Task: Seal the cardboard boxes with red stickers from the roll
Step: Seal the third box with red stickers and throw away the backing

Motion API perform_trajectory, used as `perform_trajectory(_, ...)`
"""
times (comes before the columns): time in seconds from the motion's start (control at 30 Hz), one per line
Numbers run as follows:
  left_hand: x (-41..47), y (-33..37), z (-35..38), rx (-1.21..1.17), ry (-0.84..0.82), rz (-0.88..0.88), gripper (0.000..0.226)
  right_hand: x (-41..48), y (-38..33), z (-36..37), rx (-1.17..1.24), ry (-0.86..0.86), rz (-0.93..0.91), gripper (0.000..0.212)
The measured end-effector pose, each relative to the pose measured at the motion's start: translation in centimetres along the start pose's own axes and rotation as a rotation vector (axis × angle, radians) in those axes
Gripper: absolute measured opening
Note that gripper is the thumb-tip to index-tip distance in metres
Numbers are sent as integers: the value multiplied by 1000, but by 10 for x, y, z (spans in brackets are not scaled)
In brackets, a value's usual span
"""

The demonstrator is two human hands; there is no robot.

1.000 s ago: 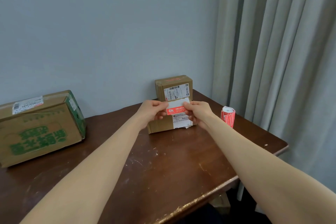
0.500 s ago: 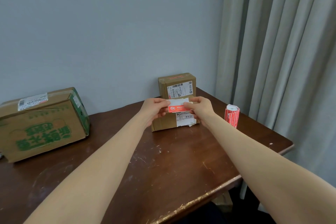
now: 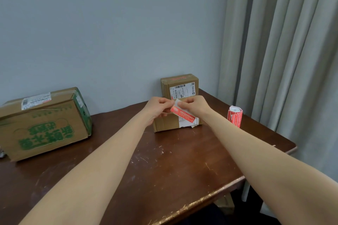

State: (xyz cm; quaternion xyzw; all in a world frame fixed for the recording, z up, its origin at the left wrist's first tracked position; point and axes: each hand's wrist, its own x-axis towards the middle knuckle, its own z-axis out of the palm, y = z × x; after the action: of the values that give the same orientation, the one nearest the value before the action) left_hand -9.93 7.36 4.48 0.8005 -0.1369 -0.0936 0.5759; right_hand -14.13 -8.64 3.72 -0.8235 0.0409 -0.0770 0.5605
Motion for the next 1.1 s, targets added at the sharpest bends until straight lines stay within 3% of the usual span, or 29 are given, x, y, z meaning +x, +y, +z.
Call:
perform_trajectory(0.17,1,-2,-2,-21,0,-5,19,-3,4,6,174,0,39,17)
perform_trajectory(0.4,-1,9,-4,319,-26,173,20,-3,0,6,95,-26,65,20)
perform_trajectory(0.57,2,9,2,397,316,297,9,-4,2,5,247,-30,109,11)
perform_trajectory(0.63,2,7,6,412,377,325,6,-5,2,5,299,3,115,8)
perform_trajectory(0.9,-4,11,21,488,342,300,10,-8,2,10,426,46,47,7)
perform_trajectory(1.1,-6,17,22,480,359,268,11,-10,-1,8,282,115,2,13)
